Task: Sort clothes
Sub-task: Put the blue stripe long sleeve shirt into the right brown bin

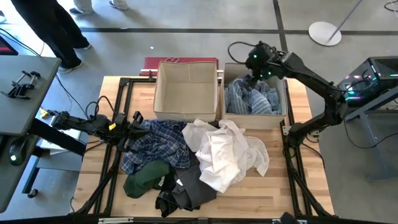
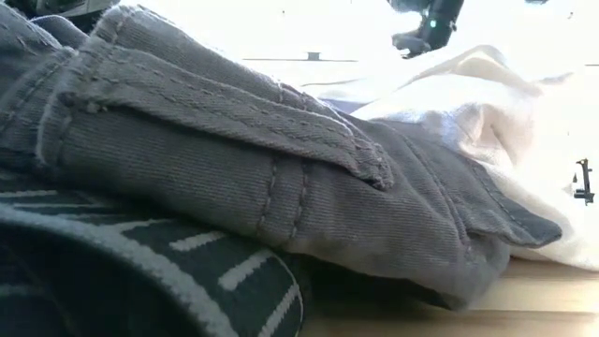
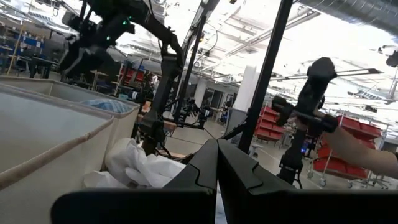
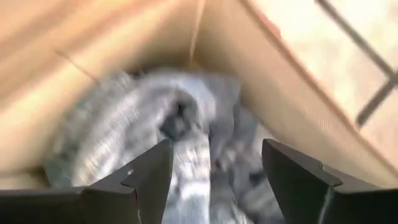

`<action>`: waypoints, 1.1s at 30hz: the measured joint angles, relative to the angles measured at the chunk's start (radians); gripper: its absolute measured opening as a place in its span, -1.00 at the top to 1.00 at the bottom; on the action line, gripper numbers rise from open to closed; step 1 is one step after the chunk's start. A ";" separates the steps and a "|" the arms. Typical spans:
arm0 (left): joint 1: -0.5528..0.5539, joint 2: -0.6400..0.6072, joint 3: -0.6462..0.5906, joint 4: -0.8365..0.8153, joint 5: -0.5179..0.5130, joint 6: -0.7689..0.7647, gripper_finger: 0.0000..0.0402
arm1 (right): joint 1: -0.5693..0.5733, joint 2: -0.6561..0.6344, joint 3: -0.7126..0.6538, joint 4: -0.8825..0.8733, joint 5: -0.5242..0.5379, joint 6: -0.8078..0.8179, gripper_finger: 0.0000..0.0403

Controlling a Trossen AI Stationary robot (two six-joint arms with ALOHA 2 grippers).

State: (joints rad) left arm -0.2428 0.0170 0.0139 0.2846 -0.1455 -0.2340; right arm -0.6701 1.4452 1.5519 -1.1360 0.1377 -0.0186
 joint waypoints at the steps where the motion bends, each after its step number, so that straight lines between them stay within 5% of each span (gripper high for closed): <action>1: 0.000 0.000 0.000 0.000 0.000 0.000 1.00 | 0.004 0.000 -0.003 0.030 -0.032 -0.011 -0.17; 7: 0.000 0.000 0.000 0.000 0.000 0.001 1.00 | 0.006 0.000 -0.209 0.301 -0.191 0.015 -0.01; 14: 0.000 0.000 0.000 0.000 0.000 0.000 1.00 | -0.004 0.033 -0.684 0.677 -0.162 0.067 0.36; 18: 0.000 0.000 0.000 0.001 -0.001 0.000 1.00 | -0.007 0.059 -0.803 0.875 -0.038 0.054 0.45; 23: 0.000 0.000 0.000 0.001 -0.010 0.000 1.00 | -0.009 0.050 -0.709 0.819 -0.055 0.013 0.38; 33: 0.000 0.000 0.000 0.001 -0.034 -0.035 1.00 | 0.055 -0.026 -0.168 0.233 0.007 -0.033 -0.03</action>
State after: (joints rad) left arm -0.2428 0.0166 0.0139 0.2855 -0.1791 -0.2685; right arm -0.6146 1.4195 1.3837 -0.9031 0.1450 -0.0521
